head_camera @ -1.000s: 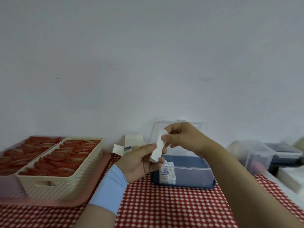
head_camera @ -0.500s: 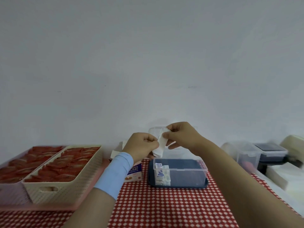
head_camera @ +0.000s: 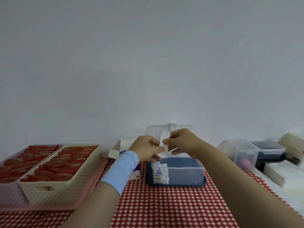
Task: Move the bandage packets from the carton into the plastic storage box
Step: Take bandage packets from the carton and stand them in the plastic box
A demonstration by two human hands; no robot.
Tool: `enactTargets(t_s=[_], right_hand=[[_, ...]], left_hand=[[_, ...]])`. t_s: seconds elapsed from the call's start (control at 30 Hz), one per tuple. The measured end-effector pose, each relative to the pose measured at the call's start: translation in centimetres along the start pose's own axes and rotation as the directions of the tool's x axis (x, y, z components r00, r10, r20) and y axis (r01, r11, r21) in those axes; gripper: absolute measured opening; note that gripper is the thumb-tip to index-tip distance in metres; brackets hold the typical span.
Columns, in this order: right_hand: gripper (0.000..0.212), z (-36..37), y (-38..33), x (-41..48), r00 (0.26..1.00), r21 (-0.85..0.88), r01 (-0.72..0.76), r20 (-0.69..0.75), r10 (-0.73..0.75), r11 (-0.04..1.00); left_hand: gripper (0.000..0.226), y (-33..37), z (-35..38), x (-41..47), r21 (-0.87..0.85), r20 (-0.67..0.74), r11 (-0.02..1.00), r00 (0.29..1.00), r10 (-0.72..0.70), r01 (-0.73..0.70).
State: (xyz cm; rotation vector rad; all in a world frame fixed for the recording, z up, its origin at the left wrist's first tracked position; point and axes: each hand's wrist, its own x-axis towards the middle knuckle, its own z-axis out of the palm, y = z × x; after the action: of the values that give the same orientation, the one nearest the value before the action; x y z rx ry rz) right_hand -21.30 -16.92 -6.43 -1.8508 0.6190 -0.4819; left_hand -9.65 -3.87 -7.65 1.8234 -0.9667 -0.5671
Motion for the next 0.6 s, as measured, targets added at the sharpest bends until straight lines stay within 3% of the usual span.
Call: enactTargets(t_s=[0.1,0.23,0.4,0.53,0.6], right_hand=[[0.014,-0.2,1.7,1.5,0.992,-0.14,-0.033,-0.122,0.015,0.99],[0.015,0.4,4.1,2.8,0.985,-0.332,-0.138,-0.142,0.095,0.933],[0.02,2.0,6.3,4.8,0.959,-0.448,-0.282,-0.101,0.266,0.848],[0.022,2.5,7.1,6.0,0.945,-0.542,-0.31,-0.086,0.315,0.782],[0.028,2.7,7.2,6.4,0.937,-0.601,-0.313,-0.068,0.343,0.735]], left_hand=[[0.022,-1.0,-0.4,0.9,0.308,0.009,0.951,1.0,-0.022,0.018],[0.036,-2.8,-0.4,2.0,0.491,-0.113,0.861,0.99,-0.09,0.134],[0.025,-4.1,0.7,3.3,0.418,-0.075,0.877,0.971,-0.225,0.235],[0.018,-4.5,1.3,4.2,0.338,-0.043,0.908,0.968,-0.249,0.249],[0.025,-4.9,1.4,4.6,0.274,-0.025,0.928,0.966,-0.256,0.253]])
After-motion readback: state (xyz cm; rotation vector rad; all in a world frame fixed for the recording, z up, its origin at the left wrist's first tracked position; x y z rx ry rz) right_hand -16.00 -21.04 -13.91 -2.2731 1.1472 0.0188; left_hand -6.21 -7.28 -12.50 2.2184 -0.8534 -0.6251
